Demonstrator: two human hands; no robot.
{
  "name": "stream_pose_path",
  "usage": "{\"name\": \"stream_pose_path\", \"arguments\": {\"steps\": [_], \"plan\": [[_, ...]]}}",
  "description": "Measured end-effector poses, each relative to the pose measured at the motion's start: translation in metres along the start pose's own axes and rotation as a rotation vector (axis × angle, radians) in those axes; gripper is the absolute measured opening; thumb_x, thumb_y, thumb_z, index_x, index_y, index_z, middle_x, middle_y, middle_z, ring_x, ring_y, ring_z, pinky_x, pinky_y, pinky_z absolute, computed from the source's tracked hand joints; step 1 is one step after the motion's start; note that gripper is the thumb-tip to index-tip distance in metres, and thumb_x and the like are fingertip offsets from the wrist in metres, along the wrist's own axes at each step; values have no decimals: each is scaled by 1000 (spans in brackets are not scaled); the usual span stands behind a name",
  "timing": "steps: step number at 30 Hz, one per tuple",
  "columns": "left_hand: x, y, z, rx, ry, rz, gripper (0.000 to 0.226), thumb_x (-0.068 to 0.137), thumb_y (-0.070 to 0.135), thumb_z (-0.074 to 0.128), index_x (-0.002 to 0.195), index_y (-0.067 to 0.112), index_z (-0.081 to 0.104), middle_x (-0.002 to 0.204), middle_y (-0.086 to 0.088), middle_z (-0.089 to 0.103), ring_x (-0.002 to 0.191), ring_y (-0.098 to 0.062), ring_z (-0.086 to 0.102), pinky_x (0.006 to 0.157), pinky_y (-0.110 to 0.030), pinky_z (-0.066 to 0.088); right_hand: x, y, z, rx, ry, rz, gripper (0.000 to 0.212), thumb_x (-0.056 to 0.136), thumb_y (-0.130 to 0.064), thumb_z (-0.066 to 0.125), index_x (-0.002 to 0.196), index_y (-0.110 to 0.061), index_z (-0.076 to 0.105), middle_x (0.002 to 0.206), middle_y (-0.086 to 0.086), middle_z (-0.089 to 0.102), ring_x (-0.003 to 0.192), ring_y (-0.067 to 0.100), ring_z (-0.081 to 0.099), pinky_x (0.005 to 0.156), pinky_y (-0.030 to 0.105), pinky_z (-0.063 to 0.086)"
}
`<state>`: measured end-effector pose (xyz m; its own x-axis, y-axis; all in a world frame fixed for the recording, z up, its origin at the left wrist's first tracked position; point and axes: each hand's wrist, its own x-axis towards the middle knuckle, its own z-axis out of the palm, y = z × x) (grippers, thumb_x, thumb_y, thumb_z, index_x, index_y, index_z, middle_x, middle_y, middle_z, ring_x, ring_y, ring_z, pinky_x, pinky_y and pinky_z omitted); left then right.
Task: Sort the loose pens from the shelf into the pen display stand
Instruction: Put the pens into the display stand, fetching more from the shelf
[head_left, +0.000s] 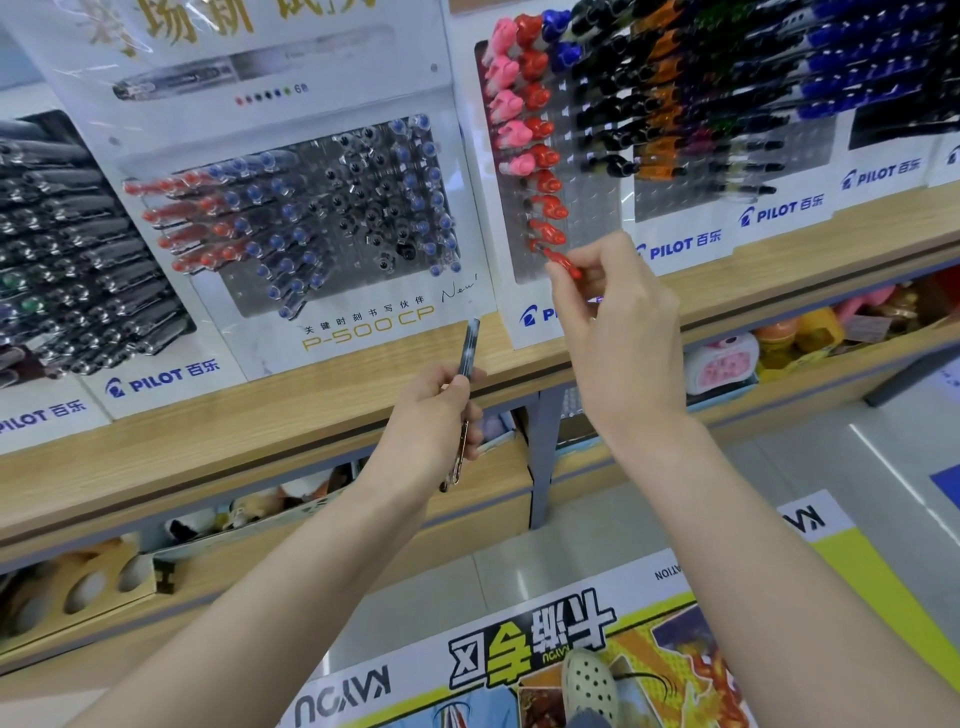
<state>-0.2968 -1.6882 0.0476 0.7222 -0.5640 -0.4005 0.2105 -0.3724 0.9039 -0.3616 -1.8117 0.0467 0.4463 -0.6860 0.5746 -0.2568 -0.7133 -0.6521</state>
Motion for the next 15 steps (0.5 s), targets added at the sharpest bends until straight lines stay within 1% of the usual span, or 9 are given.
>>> {"name": "stream_pose_path", "arguments": {"steps": [4,7,11,15], "plan": [[3,-2,0,-9,1,-4,26,102,17,32,101,19,59,66,2,46,52,-9,45,48,-22,39,5,3,4,-13,-15,0,13,91,-18,58,92,-5,58,78,5,63,67,20,60,60,38,52],[5,-2,1,-11,2,5,26,102,17,33,103,17,59,67,2,47,52,-9,45,45,-21,38,14,5,9,-26,-77,84,13,91,-19,58,94,-6,59,79,6,64,71,21,61,66,40,52],[7,2,2,-35,6,8,24,102,17,35,104,17,58,70,1,48,53,-11,47,42,-19,38,24,4,14,-35,-102,172,16,90,-23,60,96,-8,60,82,6,66,75,19,62,71,38,54],[7,6,4,-58,-8,16,21,101,17,39,108,15,59,74,-1,51,55,-10,52,45,-16,45,26,3,11,-31,-119,193,18,90,-23,60,99,-7,61,85,6,67,79,19,63,73,36,54]]}}
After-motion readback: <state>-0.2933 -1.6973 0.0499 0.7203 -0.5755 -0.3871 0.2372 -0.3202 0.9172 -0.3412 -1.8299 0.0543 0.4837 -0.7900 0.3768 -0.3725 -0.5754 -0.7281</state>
